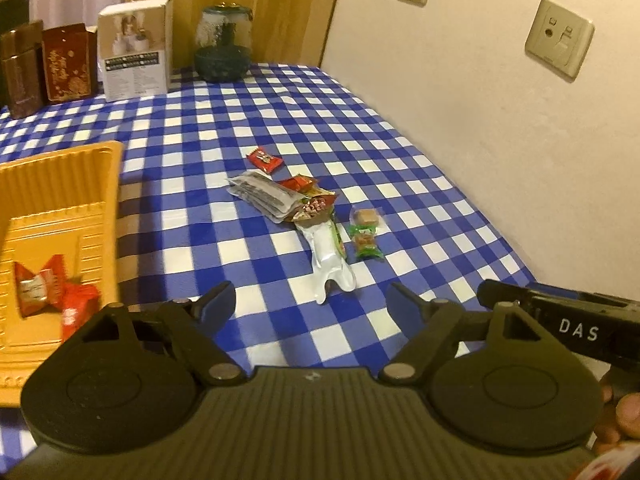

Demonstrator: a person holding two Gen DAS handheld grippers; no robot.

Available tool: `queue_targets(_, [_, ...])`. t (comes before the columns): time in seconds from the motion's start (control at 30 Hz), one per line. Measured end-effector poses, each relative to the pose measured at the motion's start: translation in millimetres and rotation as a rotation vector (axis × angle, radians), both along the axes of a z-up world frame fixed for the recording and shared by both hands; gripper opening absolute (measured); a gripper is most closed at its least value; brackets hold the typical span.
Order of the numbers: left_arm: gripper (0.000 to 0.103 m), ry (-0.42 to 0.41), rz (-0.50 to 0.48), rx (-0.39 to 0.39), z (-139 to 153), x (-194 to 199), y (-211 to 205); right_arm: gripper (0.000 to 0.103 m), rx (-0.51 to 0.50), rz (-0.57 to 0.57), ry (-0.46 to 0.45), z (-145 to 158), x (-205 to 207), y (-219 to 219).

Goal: Organize snacks
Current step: 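Move both tools back toward the snack pile, then grasp the white-and-green snack bag with the left tool while the right tool grasps the green cake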

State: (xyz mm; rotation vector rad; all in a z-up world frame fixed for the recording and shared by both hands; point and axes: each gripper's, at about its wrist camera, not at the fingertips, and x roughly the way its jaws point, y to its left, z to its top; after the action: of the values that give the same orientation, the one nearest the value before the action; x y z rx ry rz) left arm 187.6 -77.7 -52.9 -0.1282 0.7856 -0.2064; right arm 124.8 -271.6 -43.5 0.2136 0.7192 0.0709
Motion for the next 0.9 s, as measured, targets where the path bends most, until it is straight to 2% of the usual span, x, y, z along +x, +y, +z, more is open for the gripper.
queue_targets(0.33, [0.069, 0.027, -0.003, -0.02, -24, 46, -11, 0.06, 0.006, 0.02, 0.004, -19, 38, -4])
queue_targets(0.5, [0.057, 0.028, -0.016, -0.024, -33, 64, -20, 0.06, 0.004, 0.014, 0.011, -25, 52, -5])
queue_targets(0.87, [0.039, 0.07, -0.039, -0.048, -62, 97, -25, 0.06, -0.006, 0.012, 0.032, -39, 71, -6])
queue_targets(0.9, [0.034, 0.069, -0.045, -0.058, -63, 98, -25, 0.06, -0.006, 0.015, 0.033, -40, 73, -5])
